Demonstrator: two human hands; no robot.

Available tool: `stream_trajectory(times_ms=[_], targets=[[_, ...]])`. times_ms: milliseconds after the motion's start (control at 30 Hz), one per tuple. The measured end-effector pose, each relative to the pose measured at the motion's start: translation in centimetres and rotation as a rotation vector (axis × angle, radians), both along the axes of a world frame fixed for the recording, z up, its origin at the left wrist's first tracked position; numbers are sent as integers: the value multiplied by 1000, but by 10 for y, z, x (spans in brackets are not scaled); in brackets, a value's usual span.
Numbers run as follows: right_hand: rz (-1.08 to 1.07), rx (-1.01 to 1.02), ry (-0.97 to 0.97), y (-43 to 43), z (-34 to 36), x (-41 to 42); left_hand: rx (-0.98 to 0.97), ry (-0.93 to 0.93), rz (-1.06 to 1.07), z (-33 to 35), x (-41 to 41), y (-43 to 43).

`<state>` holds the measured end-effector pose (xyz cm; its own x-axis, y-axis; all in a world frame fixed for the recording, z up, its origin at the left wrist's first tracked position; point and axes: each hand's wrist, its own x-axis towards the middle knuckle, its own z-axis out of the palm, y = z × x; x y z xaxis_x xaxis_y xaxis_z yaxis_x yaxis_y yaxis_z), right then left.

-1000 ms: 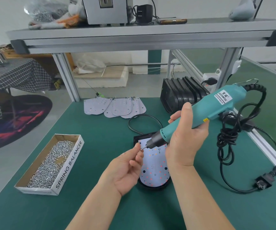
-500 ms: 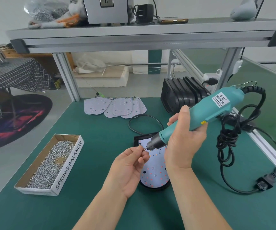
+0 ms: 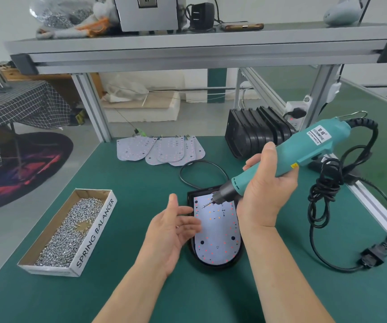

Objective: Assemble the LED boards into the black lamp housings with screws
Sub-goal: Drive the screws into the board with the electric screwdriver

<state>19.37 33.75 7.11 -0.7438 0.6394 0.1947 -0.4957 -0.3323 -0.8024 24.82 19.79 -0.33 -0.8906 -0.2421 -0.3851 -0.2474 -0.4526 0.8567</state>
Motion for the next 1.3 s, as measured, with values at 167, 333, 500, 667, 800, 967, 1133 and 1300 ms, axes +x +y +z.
stream_trajectory(times_ms=[167, 333, 500, 667, 800, 967, 1133, 1300], targets=[[9, 4, 11, 1, 0, -9, -767, -181, -82, -18, -22, -25], [8, 91, 34, -3, -3, -22, -869, -201, -388, -9, -42, -9], [-28, 280, 48, -11, -6, -38, -679, -255, -443, -10, -56, 8], [-22, 428, 59, -15, -16, -49, -530, -177, -448, -9, -51, 17], [-9, 476, 48, -19, -27, -51, -518, -182, -421, -13, -52, 17], [-14, 500, 54, -22, -33, -54, -515, -193, -425, -14, -53, 17], [2, 512, 66, -23, -37, -56, -502, -183, -427, -12, -53, 18], [18, 504, 80, -25, -40, -59, -495, -189, -416, -12, -52, 18]])
